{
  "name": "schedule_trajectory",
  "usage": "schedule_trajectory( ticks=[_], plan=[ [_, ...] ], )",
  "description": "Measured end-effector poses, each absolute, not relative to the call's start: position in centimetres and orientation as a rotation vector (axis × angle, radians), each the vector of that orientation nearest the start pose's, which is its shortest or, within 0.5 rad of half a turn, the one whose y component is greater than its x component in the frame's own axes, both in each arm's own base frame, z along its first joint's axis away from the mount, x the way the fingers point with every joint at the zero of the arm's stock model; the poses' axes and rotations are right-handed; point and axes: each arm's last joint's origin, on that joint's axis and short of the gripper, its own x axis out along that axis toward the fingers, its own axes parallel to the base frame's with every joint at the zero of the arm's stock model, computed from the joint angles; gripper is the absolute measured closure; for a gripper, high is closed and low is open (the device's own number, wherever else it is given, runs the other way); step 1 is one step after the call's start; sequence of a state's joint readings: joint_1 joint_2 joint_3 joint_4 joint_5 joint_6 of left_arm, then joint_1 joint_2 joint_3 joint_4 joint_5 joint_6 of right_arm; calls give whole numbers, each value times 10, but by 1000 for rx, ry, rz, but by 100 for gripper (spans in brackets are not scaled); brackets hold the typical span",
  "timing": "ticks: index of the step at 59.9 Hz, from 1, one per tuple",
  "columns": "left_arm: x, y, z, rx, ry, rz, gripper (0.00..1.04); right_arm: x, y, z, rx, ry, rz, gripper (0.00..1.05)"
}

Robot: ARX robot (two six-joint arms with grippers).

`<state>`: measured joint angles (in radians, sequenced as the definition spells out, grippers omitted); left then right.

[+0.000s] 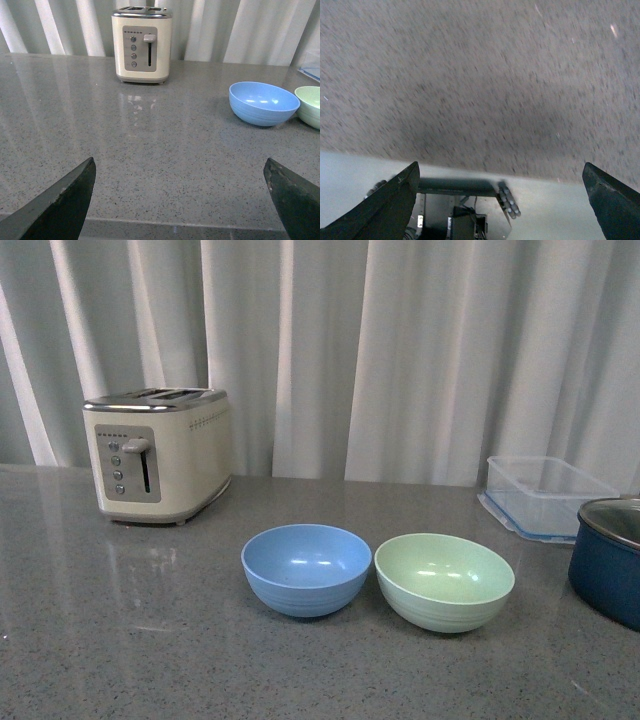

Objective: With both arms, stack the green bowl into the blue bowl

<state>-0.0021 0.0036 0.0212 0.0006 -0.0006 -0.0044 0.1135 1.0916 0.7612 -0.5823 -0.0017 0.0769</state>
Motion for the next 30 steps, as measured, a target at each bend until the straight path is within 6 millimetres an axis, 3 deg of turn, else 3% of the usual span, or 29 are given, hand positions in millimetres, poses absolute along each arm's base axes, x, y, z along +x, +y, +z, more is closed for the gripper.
schedule_trajectory(
  ticks=[15, 30],
  plan=[
    [97, 0, 170, -4, -18, -2, 7, 277, 40, 263, 67, 898, 113, 10],
    [97, 0, 170, -4, -18, -2, 7, 330, 48, 254, 79, 920, 130, 10]
  ],
)
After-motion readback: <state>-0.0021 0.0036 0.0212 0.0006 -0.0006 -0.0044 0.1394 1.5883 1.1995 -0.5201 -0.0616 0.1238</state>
